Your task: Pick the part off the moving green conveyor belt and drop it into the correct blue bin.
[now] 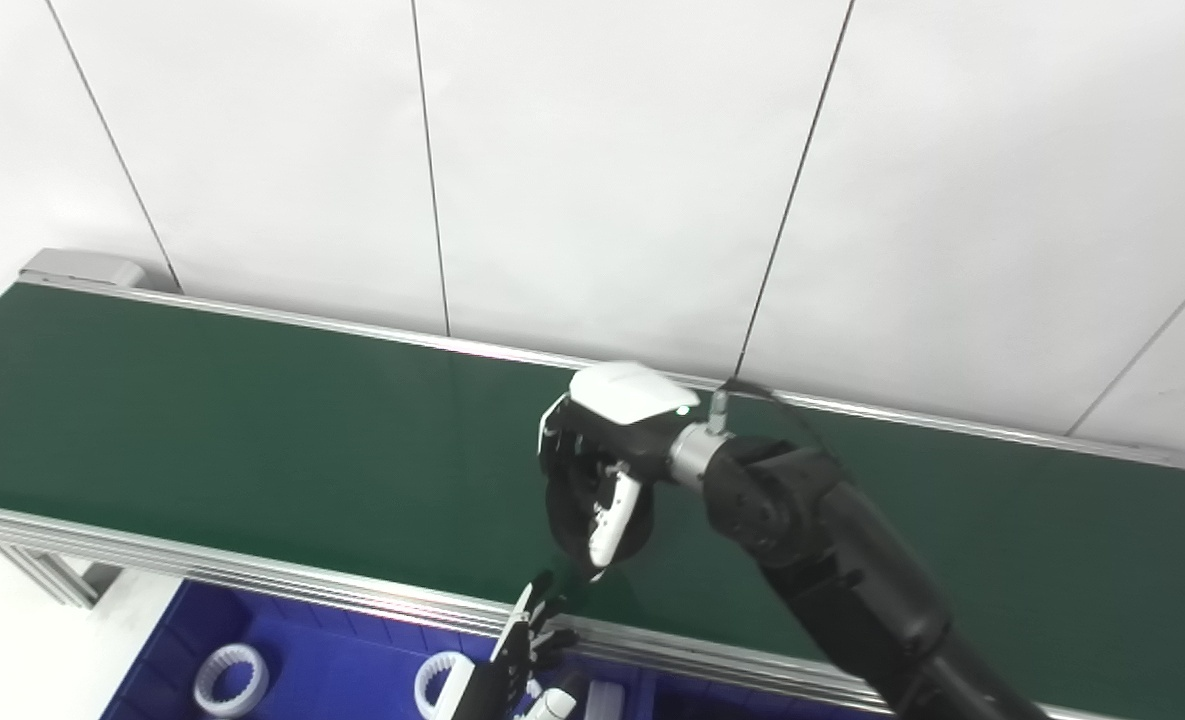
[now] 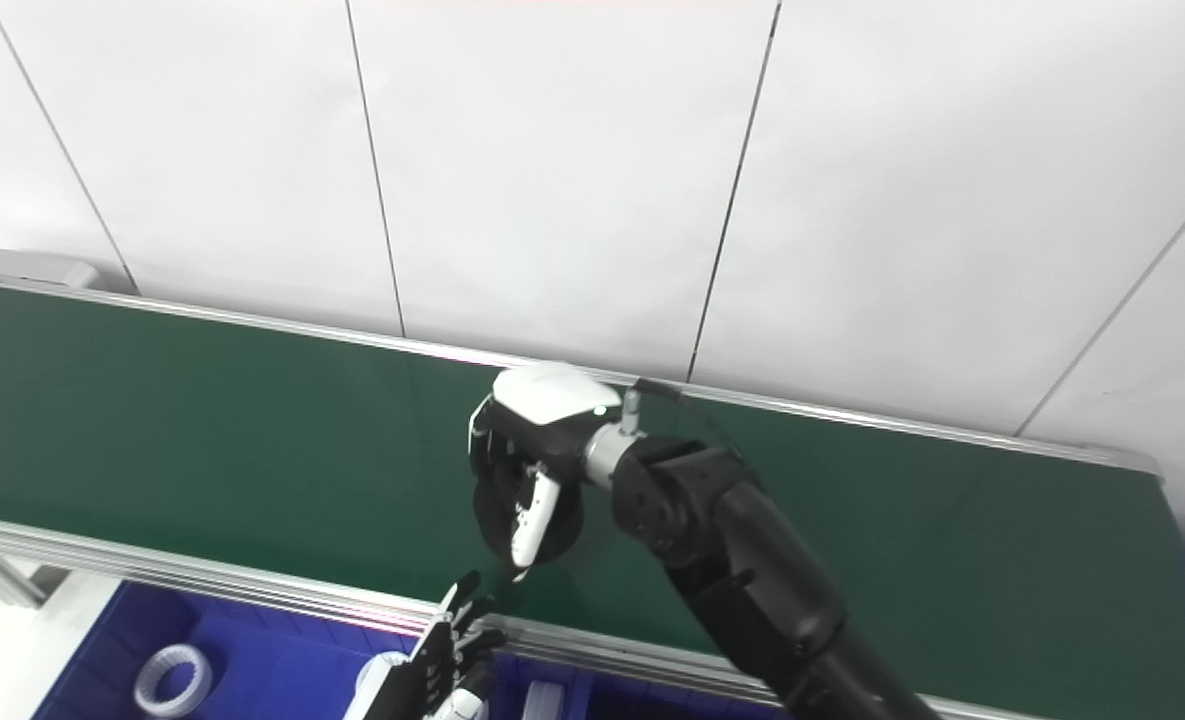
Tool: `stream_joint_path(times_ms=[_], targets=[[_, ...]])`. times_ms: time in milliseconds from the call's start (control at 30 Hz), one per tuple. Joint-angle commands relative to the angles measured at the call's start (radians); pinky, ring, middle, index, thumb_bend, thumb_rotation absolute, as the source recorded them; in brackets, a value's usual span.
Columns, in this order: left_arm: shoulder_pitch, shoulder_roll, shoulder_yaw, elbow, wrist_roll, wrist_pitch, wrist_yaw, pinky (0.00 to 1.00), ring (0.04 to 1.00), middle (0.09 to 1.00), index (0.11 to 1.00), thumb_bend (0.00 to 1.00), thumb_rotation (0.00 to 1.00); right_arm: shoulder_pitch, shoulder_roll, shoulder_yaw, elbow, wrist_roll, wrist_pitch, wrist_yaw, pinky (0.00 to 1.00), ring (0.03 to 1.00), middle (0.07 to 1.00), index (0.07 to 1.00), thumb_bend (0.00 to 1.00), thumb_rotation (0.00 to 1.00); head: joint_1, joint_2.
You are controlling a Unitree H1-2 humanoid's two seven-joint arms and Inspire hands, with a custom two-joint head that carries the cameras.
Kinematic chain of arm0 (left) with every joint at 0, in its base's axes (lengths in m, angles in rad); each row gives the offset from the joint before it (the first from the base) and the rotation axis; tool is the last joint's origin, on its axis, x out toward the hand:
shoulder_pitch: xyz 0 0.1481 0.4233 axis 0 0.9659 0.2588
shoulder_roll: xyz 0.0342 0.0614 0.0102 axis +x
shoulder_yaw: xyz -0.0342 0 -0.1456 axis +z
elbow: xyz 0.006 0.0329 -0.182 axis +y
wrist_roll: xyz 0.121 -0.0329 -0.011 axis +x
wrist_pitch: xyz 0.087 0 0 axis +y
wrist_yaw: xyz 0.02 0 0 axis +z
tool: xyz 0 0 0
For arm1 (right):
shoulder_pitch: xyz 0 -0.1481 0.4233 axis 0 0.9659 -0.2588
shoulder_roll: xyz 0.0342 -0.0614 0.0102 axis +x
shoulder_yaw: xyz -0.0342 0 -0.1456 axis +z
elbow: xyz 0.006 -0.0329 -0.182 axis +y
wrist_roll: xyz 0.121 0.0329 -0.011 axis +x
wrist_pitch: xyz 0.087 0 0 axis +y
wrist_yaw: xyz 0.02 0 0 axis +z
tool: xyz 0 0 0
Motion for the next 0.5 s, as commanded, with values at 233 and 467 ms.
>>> stream_joint_path(times_ms=[233, 467], targets=[[0.006, 0.025, 0.025, -0.097, -0.084, 0.055, -0.064, 0.83, 0.882, 0.989, 1.000, 0.61, 0.97, 0.056, -0.143, 0.057, -0.200, -0.228, -0.053, 0.119, 0.33, 0.396, 0.506, 0.525, 0.51, 0.00, -0.169, 0.046], [-0.006, 0.070, 0.077, -0.146, -0.180, 0.127, -0.112, 0.89, 0.916, 1.000, 1.000, 0.63, 0.98, 0.213, -0.206, 0.030, -0.330, -0.274, -0.073, 0.159, 0.30, 0.400, 0.501, 0.515, 0.52, 0.00, -0.274, 0.097]])
